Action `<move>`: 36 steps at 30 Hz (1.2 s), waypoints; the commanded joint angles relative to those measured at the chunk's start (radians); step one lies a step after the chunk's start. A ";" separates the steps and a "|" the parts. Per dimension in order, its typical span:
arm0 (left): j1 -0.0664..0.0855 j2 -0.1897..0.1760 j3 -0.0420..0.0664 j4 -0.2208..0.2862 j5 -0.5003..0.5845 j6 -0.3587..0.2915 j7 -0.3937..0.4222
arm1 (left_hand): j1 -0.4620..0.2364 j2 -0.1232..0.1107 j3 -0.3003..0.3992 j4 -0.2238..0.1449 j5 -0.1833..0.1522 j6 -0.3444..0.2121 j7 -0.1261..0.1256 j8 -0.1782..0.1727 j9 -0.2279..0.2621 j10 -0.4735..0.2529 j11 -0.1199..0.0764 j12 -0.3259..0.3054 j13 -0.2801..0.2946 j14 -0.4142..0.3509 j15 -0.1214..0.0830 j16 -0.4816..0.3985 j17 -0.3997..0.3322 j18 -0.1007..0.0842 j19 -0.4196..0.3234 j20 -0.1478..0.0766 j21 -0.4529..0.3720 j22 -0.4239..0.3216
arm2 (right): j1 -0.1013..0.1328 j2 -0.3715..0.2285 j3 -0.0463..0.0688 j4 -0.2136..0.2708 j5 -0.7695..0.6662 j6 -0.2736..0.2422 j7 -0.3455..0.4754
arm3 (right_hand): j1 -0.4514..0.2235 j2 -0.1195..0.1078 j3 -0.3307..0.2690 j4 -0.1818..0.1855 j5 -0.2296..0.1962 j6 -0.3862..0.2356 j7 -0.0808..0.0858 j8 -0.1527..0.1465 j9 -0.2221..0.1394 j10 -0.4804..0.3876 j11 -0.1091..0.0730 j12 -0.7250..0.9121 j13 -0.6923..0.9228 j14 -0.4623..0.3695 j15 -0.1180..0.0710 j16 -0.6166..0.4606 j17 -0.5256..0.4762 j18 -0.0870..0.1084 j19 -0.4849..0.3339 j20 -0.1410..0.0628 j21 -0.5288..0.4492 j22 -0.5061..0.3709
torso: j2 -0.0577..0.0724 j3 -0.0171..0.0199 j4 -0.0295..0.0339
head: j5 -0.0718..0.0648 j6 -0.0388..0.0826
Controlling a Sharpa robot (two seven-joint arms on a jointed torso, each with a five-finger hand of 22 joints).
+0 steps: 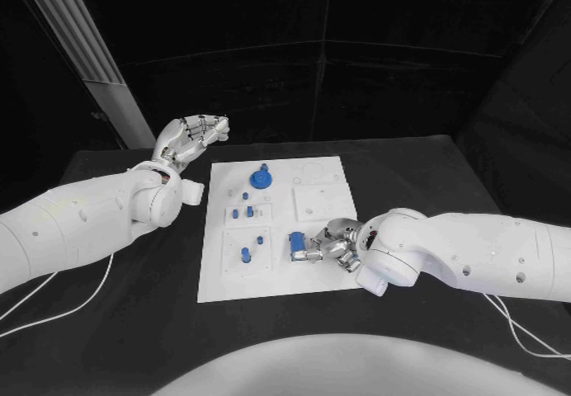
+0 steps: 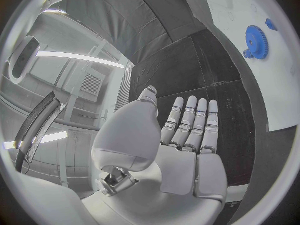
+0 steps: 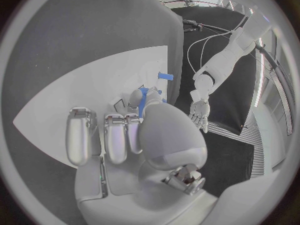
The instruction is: Assemble the parts on the task board
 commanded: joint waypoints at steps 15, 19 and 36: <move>0.001 0.002 0.000 -0.001 0.001 0.013 0.176 | 0.006 0.008 -0.006 -0.002 0.005 -0.008 0.085 0.006 -0.001 -0.009 -0.001 0.003 -0.001 -0.007 0.001 0.003 -0.001 -0.019 0.000 0.000 -0.005 -0.001 | 0.001 -0.001 0.000 0.000 0.004 0.007 0.001 | 0.059 0.021 0.009 -0.008 0.037 -0.006 -0.005 -0.014 0.005 0.104 -0.010 -0.005 0.256 0.102 -0.008 0.006 0.263 0.005 0.072 -0.010 0.003 0.238 | 0.000 0.0007 0.0002 | -0.003 0.000; 0.001 0.002 0.000 -0.001 0.001 0.012 0.175 | 0.006 0.008 -0.006 -0.002 0.005 -0.008 0.085 0.006 -0.001 -0.009 -0.001 0.003 -0.001 -0.007 0.001 0.003 -0.001 -0.019 0.000 0.000 -0.005 -0.001 | 0.001 -0.002 0.000 0.001 0.004 0.010 0.000 | 0.066 0.010 0.004 -0.012 0.033 -0.006 -0.005 -0.016 0.007 0.104 -0.010 -0.005 0.256 0.102 -0.008 0.006 0.263 0.005 0.072 -0.010 0.003 0.238 | 0.000 0.0005 0.0003 | -0.003 0.000; 0.001 -0.001 0.000 0.000 0.001 0.014 0.175 | 0.006 0.010 -0.007 -0.002 0.005 -0.009 0.085 0.007 -0.001 -0.010 0.000 0.004 -0.001 -0.007 0.001 0.004 -0.003 -0.019 -0.001 0.000 -0.005 -0.001 | 0.001 -0.050 0.000 0.044 0.039 -0.061 0.129 | 0.075 -0.071 -0.039 -0.057 -0.056 0.018 0.000 -0.026 0.020 0.104 -0.007 -0.005 0.256 0.102 -0.006 0.006 0.263 0.006 0.069 -0.009 -0.005 0.235 | -0.001 0.0006 0.0000 | -0.005 0.000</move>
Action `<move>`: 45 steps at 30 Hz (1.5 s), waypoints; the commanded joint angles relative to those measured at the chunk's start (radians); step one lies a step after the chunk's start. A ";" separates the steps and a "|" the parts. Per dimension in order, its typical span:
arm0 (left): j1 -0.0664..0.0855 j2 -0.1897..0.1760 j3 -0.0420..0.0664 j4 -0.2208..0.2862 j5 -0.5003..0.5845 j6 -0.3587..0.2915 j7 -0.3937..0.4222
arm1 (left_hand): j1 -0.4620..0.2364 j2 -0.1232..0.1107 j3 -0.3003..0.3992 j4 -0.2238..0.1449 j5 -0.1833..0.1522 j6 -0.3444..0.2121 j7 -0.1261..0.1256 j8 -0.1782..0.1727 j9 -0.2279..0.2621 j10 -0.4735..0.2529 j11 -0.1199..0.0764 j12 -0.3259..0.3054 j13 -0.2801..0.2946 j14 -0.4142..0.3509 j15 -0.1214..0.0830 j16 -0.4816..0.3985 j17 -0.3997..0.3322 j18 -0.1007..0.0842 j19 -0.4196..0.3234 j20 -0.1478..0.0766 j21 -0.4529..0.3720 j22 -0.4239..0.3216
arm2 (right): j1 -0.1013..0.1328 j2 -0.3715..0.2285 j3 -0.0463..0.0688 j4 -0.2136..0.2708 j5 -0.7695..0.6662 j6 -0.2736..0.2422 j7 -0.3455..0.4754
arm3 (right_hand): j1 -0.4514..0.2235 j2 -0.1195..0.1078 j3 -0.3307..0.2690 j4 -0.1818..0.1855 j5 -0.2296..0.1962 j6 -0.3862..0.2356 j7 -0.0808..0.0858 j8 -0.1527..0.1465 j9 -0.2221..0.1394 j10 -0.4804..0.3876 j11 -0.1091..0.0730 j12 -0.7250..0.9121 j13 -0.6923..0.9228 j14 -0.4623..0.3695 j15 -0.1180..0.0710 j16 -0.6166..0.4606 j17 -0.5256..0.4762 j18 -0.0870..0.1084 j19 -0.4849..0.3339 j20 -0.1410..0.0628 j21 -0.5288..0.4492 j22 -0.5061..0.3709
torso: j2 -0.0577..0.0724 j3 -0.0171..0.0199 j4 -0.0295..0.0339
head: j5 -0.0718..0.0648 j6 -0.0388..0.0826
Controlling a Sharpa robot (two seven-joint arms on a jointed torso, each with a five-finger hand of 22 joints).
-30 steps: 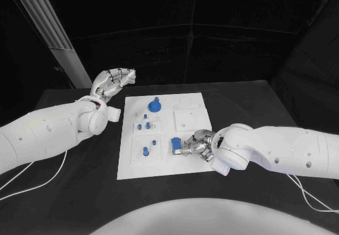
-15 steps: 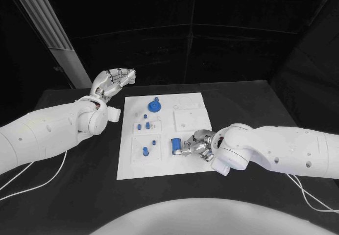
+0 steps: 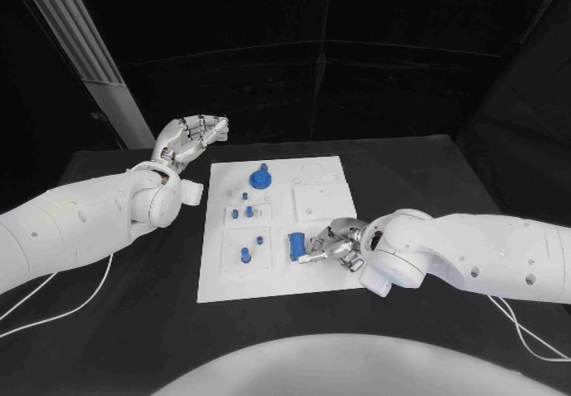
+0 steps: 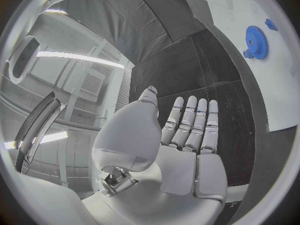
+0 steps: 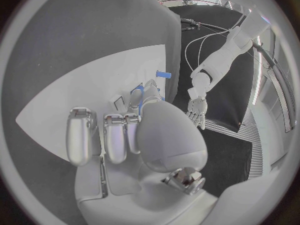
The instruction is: Assemble the parts on the task board
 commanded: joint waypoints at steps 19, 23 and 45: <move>-0.002 0.003 0.000 -0.007 0.001 0.012 0.174 | 0.002 0.006 -0.008 -0.002 0.005 -0.009 0.085 0.004 -0.001 -0.011 0.000 0.006 -0.002 -0.008 0.001 0.005 -0.003 -0.019 -0.001 0.000 -0.005 -0.002 | 0.038 -0.279 0.000 0.157 -0.548 -0.089 0.058 | -0.090 -0.015 -0.037 0.027 0.206 -0.041 0.096 -0.346 -0.266 0.108 0.079 -0.002 0.253 0.108 0.062 0.006 0.263 0.005 0.070 0.055 0.001 0.237 | 0.000 0.0004 -0.0011 | -0.064 0.000; -0.002 0.002 0.000 -0.007 0.001 0.012 0.173 | 0.002 0.006 -0.008 -0.002 0.005 -0.009 0.085 0.004 -0.001 -0.011 0.000 0.006 -0.002 -0.008 0.001 0.005 -0.003 -0.019 -0.001 0.000 -0.005 -0.002 | 0.036 -0.297 -0.001 0.150 -0.666 -0.017 -0.047 | -0.089 -0.017 -0.041 0.034 0.222 -0.042 0.102 -0.369 -0.292 0.108 0.084 -0.002 0.253 0.108 0.066 0.006 0.263 0.005 0.070 0.061 0.002 0.237 | -0.001 -0.0002 -0.0010 | -0.072 0.000; -0.004 -0.003 0.000 -0.005 0.001 0.014 0.174 | 0.002 0.006 -0.008 -0.002 0.005 -0.010 0.085 0.005 -0.002 -0.011 0.000 0.006 -0.002 -0.008 0.001 0.006 -0.004 -0.019 -0.001 0.000 -0.005 -0.002 | 0.003 -0.241 -0.002 0.104 -0.736 0.032 -0.130 | -0.118 -0.014 -0.057 0.072 0.270 -0.005 0.098 -0.375 -0.325 0.108 0.082 -0.002 0.253 0.108 0.066 0.006 0.263 0.006 0.068 0.063 -0.003 0.235 | 0.001 0.0002 -0.0001 | -0.069 0.000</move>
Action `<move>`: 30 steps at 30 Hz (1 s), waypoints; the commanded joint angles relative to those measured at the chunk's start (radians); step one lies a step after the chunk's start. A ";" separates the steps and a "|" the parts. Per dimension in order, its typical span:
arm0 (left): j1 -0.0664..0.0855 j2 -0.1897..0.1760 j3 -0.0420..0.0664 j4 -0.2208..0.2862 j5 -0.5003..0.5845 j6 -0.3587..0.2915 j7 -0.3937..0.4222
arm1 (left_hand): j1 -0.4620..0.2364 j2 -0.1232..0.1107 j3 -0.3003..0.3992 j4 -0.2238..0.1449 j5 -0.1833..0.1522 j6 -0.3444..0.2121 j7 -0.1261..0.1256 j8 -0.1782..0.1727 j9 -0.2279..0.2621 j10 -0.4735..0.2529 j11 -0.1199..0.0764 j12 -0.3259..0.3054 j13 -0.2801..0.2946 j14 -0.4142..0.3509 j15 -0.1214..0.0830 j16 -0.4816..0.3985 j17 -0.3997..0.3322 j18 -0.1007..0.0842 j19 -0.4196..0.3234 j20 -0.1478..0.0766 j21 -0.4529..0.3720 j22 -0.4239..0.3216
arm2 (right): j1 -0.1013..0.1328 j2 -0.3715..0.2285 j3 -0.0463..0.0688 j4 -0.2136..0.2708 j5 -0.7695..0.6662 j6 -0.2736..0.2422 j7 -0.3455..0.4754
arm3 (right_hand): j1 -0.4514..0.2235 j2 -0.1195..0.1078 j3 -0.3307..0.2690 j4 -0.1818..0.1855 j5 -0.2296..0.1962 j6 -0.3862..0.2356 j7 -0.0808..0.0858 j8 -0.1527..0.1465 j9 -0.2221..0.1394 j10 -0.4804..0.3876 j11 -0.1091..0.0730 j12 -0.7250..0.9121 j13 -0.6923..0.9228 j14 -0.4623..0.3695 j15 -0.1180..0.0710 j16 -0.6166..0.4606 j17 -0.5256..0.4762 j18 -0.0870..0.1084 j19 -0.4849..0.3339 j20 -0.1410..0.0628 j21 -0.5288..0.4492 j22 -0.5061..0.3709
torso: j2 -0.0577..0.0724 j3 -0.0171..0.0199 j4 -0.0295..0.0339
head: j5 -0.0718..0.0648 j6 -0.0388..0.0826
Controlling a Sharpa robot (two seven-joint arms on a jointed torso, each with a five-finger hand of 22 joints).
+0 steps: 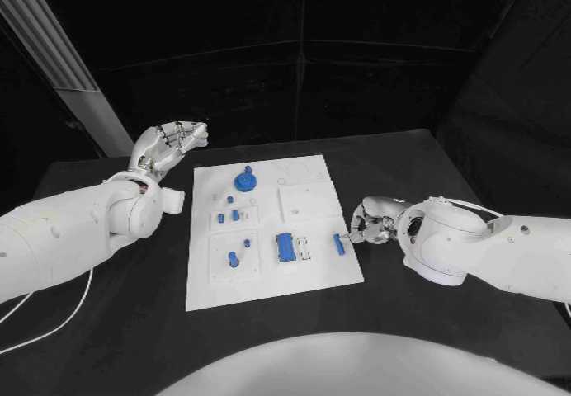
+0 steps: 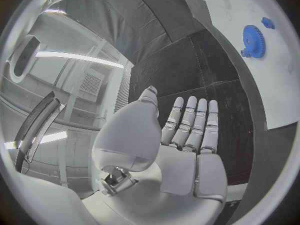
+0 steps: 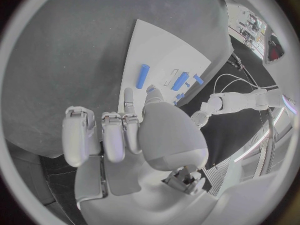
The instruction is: Assemble the parts on the task board
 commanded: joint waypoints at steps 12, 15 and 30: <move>0.001 0.000 0.000 0.001 0.001 0.014 0.173 | 0.002 0.006 -0.006 0.001 0.005 -0.007 0.082 0.006 -0.001 -0.005 0.000 0.007 -0.001 -0.008 0.001 0.006 -0.002 -0.020 -0.002 0.000 -0.005 -0.002 | -0.003 0.055 0.000 -0.044 -0.022 0.046 -0.020 | -0.011 -0.003 -0.004 0.009 -0.010 0.007 -0.002 0.001 -0.006 0.104 0.003 0.003 0.263 0.104 0.000 0.006 0.263 0.007 0.070 0.005 -0.006 0.234 | -0.001 -0.0012 -0.0005 | 0.003 0.000; 0.001 0.000 0.000 0.002 0.001 0.014 0.173 | 0.002 0.006 -0.006 0.001 0.005 -0.007 0.082 0.006 -0.001 -0.005 0.000 0.007 -0.001 -0.008 0.001 0.006 -0.002 -0.020 -0.002 0.000 -0.005 -0.002 | -0.004 0.066 0.000 -0.055 -0.019 0.068 -0.025 | -0.001 -0.004 -0.001 0.005 -0.011 0.005 -0.001 0.000 -0.008 0.104 0.003 0.003 0.263 0.104 0.000 0.006 0.263 0.007 0.069 0.004 -0.008 0.234 | 0.000 -0.0010 0.0021 | 0.000 0.000; 0.001 -0.002 0.000 0.004 0.001 0.014 0.173 | 0.002 0.007 -0.007 0.001 0.005 -0.007 0.082 0.006 -0.001 -0.005 0.000 0.007 -0.001 -0.009 0.001 0.007 -0.003 -0.020 -0.002 0.000 -0.005 -0.002 | -0.014 0.111 0.000 -0.091 0.005 0.122 -0.039 | 0.024 0.002 0.008 -0.006 -0.013 0.005 -0.002 0.001 -0.012 0.104 0.003 0.003 0.263 0.104 0.000 0.006 0.263 0.007 0.070 0.004 -0.007 0.234 | 0.000 -0.0002 -0.0001 | 0.007 0.000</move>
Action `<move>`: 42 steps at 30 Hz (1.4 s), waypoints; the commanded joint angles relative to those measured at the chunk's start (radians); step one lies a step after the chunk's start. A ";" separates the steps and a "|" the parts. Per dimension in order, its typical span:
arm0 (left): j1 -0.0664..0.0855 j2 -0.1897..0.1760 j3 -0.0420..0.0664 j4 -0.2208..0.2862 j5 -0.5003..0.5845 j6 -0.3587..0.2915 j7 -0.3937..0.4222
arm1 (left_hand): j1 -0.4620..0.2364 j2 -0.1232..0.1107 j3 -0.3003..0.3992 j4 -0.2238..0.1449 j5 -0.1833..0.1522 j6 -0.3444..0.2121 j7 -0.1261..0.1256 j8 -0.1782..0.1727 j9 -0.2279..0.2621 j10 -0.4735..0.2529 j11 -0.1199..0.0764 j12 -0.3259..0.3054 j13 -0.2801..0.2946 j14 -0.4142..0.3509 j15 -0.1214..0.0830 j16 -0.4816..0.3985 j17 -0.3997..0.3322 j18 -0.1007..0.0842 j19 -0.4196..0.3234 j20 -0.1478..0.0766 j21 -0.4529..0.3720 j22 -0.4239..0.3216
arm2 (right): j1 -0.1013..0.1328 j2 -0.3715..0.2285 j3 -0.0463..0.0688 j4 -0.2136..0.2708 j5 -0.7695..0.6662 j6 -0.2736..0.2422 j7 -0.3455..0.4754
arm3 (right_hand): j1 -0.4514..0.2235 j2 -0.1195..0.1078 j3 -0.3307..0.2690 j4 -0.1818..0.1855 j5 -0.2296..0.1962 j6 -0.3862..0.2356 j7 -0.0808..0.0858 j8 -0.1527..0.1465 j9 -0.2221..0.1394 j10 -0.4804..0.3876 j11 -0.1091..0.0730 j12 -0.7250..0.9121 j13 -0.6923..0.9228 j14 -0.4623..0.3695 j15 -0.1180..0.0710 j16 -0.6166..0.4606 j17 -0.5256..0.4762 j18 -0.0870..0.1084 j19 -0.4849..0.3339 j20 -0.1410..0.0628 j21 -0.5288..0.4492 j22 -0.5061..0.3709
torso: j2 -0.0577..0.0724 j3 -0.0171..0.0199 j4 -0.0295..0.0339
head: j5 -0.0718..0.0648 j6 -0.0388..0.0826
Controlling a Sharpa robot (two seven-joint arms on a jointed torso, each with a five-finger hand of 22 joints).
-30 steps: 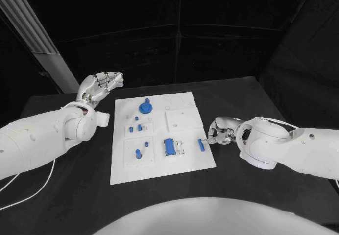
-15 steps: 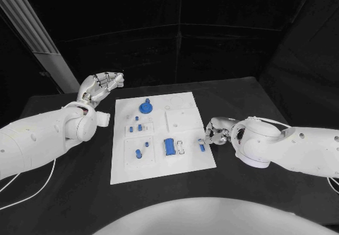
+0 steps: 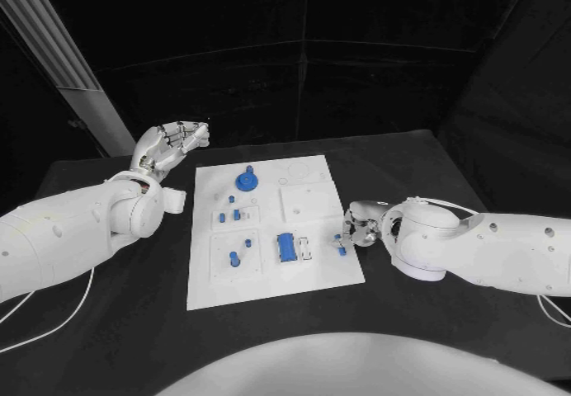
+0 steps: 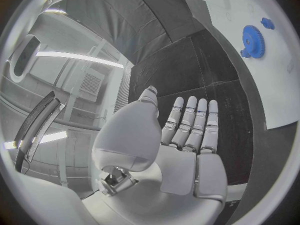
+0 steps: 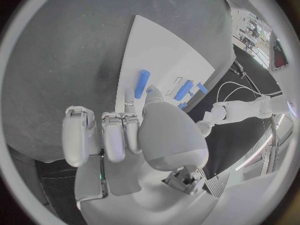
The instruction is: Assemble the parts on the task board
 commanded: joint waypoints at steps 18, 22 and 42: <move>0.002 -0.003 0.000 0.005 0.001 0.013 0.172 | 0.002 0.007 -0.007 0.001 0.005 -0.007 0.082 0.006 -0.001 -0.005 0.000 0.004 -0.001 -0.009 0.001 0.007 -0.002 -0.020 -0.002 0.000 -0.005 -0.001 | -0.019 0.034 -0.002 -0.021 0.016 0.085 -0.036 | 0.167 0.031 0.101 -0.107 -0.043 -0.004 -0.004 -0.013 -0.024 0.104 -0.003 0.003 0.263 0.104 -0.005 0.006 0.263 0.006 0.071 -0.001 0.003 0.236 | 0.000 -0.0002 -0.0001 | 0.005 0.000; 0.002 -0.003 0.000 0.005 0.001 0.013 0.172 | 0.002 0.007 -0.007 0.001 0.005 -0.007 0.082 0.006 -0.001 -0.005 0.000 0.004 -0.001 -0.009 0.001 0.007 -0.002 -0.020 -0.002 0.000 -0.005 -0.001 | -0.020 0.036 -0.002 -0.021 0.016 0.093 -0.036 | 0.185 0.019 0.129 -0.132 -0.060 -0.003 0.000 -0.022 -0.036 0.104 -0.001 0.003 0.263 0.104 -0.001 0.006 0.263 0.005 0.072 0.000 0.005 0.236 | 0.000 -0.0003 -0.0015 | 0.005 0.000; 0.001 -0.007 0.000 0.006 0.001 0.014 0.171 | 0.003 0.007 -0.008 0.001 0.005 -0.008 0.082 0.008 -0.001 -0.006 0.000 0.005 -0.002 -0.009 0.001 0.008 -0.004 -0.020 -0.003 0.000 -0.005 -0.001 | -0.020 0.015 -0.002 0.011 0.080 -0.021 0.045 | 0.145 -0.020 0.367 -0.227 -0.082 0.070 0.018 -0.149 -0.158 0.104 0.017 0.003 0.263 0.104 0.023 0.006 0.263 0.000 0.080 0.023 0.027 0.243 | 0.000 0.0001 -0.0015 | 0.012 0.000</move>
